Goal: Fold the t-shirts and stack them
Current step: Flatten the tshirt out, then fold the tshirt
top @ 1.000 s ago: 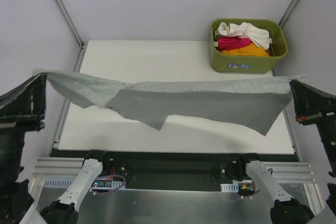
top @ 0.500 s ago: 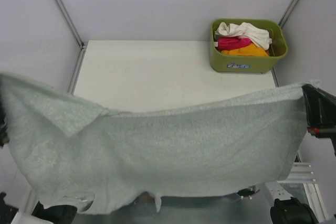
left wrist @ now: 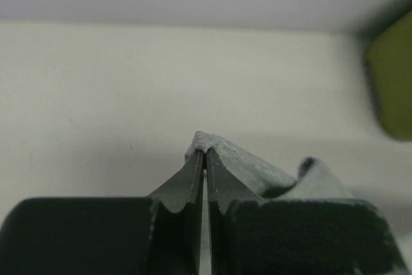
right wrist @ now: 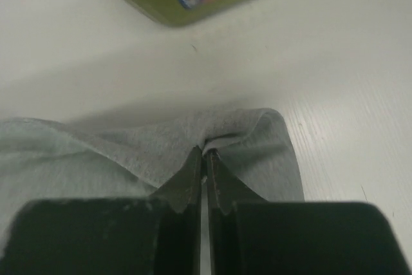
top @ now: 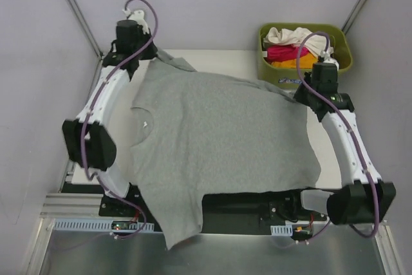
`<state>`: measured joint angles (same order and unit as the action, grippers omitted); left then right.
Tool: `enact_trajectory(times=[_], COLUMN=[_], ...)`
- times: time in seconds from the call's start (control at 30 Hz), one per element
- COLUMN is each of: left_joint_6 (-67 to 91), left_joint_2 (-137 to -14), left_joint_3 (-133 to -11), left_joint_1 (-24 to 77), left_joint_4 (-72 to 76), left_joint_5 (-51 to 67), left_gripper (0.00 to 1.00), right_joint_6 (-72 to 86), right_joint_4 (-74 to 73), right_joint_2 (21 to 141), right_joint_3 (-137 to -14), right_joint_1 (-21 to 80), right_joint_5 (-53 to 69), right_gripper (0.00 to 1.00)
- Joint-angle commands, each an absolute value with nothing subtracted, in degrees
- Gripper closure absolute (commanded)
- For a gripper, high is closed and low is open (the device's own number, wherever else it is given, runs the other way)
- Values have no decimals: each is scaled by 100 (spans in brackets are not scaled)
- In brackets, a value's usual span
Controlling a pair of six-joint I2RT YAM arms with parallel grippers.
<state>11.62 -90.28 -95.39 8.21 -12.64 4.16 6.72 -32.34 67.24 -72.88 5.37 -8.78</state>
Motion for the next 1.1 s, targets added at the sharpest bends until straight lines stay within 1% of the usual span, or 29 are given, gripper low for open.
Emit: enact_trajectory(times=[0.0, 0.07, 0.1, 0.2, 0.37, 0.5, 0.67, 0.8, 0.87, 1.07], left_joint_6=[738, 817, 852, 975, 1125, 1327, 1818, 2284, 2521, 3092], left_joint_2=[-10408, -10975, -11404, -11872, -11989, -11455, -10531, -9495, -9169, -8043], left_joint_3=[-9763, -10133, -10238, -10520, -10609, -10118, -8870, -7868, -7332, -6066], left_joint_1=[817, 809, 809, 809, 817, 817, 826, 844, 870, 1212], left_joint_4=[-791, -817, -809, -817, -817, -809, -817, -809, -800, -817], left_joint_5=[659, 677, 772, 1027, 1274, 1213, 968, 722, 686, 247], left_gripper=[100, 100, 100, 100, 100, 100, 100, 100, 100, 100], right_joint_6=[800, 695, 660, 572, 563, 554, 536, 396, 291, 36], right_joint_4=[-2084, -2074, -2092, -2136, -2215, -2425, -2645, -2786, -2926, -3059], right_joint_2=[7617, 8494, 8777, 9454, 9782, 9800, 9589, 9448, 9422, 9404], right_joint_3=[-6873, -7065, -7162, -7496, -7734, -7875, -7857, -7936, -8042, -8103], right_joint_1=[203, 114, 106, 97, 70, 53, 18, 18, -123, -211], right_joint_5=[-818, -625, -615, -589, -720, -844, -922, -932, -932, -835], right_gripper=[99, 99, 99, 99, 99, 99, 99, 98, 98, 98])
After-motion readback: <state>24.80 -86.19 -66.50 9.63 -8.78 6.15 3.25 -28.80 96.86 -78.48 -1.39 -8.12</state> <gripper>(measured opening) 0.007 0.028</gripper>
